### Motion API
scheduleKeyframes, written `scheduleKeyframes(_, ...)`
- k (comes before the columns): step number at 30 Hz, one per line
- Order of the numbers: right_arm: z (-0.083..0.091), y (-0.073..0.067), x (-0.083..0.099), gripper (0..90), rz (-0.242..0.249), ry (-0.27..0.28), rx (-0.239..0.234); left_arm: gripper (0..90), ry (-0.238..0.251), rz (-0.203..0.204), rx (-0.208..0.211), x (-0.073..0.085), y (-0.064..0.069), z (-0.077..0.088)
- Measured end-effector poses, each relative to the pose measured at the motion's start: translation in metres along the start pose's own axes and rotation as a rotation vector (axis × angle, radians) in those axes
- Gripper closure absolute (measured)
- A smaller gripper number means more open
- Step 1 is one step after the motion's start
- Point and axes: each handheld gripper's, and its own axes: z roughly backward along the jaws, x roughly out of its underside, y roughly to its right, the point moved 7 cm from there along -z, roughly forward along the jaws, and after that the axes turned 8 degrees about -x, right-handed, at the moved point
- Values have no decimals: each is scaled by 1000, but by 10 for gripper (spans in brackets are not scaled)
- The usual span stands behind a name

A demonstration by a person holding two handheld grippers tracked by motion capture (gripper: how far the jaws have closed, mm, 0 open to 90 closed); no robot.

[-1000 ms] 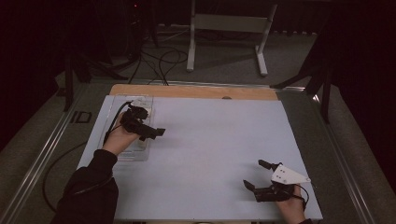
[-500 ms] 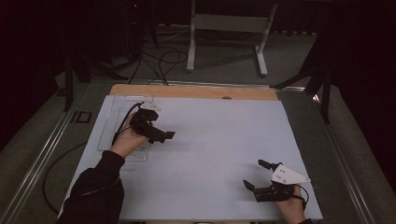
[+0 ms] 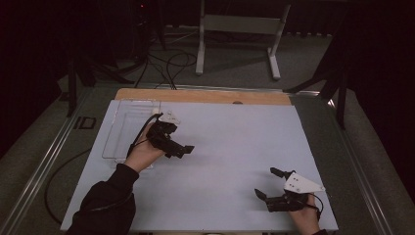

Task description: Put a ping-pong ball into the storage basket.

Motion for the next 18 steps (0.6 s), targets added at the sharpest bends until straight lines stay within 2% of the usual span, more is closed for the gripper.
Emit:
scheduleKeyframes(10,0,-1,0,84,-3,-1,-2,3,8,-5,41,7,18,-2)
scheduleKeyframes(13,0,0,0,84,-1,-1,-2,3,3,-28,37,12,24,-3)
scheduleKeyframes(18,0,-1,0,84,-3,-1,-2,3,1,-29,50,15,29,-3)
